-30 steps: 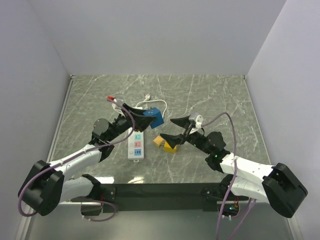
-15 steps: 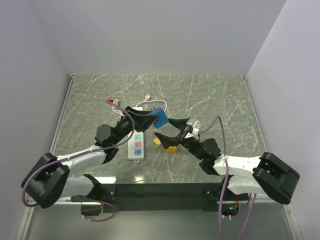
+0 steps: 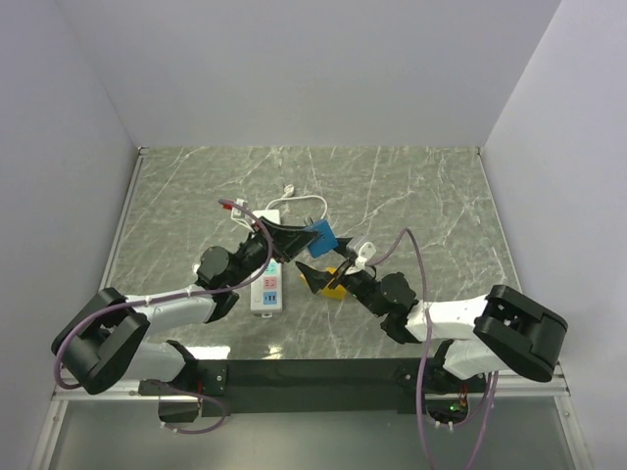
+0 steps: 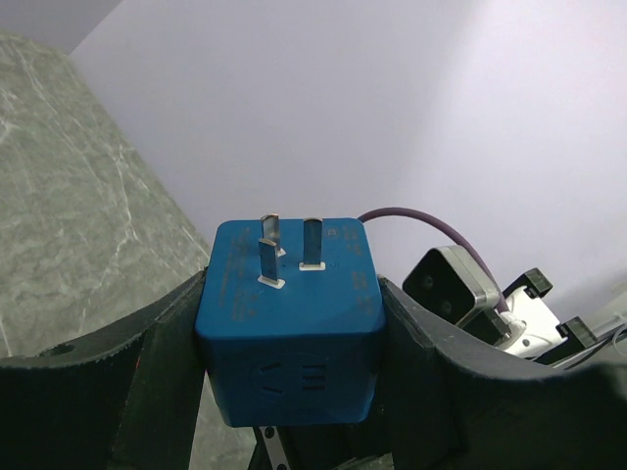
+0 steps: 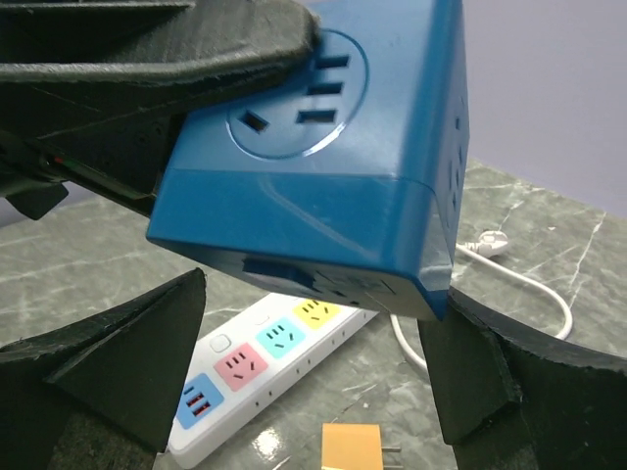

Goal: Insert the plug

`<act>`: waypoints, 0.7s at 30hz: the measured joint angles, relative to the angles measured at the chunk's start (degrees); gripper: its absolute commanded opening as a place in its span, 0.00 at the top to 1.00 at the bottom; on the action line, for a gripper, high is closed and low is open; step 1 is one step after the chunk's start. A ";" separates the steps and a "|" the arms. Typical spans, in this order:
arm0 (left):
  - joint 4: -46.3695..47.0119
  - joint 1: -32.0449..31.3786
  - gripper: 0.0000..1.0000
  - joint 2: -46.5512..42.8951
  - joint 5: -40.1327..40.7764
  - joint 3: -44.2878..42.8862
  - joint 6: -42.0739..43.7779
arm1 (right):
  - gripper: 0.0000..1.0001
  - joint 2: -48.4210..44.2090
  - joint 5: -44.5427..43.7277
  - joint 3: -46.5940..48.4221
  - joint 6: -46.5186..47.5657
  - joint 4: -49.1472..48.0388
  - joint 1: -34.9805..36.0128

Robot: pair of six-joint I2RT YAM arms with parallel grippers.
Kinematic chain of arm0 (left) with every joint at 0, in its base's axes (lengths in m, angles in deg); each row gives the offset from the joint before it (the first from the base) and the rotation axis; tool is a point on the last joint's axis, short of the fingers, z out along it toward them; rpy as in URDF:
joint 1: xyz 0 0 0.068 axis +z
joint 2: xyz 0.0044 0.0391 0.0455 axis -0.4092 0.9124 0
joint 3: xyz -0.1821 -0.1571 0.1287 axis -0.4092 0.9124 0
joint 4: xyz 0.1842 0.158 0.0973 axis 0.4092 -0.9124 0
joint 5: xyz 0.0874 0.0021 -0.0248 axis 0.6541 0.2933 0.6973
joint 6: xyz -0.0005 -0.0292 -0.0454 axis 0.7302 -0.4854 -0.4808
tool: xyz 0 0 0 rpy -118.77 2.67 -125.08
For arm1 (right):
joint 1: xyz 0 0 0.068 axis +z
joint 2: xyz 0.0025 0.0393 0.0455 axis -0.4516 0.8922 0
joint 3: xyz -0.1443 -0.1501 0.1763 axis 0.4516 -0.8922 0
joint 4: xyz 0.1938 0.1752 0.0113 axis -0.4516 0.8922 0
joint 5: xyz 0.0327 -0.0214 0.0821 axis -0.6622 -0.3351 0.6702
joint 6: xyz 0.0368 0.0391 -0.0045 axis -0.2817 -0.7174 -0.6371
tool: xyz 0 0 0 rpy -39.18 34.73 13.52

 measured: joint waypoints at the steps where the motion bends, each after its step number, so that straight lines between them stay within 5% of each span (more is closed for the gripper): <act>1: -0.02 -0.11 1.00 0.09 0.11 0.11 -0.22 | 0.07 0.20 -0.39 0.00 0.46 0.04 0.26; 21: 0.42 -0.20 1.00 -1.62 2.49 1.95 -0.59 | 0.10 -0.76 -2.86 0.00 2.78 -0.09 0.94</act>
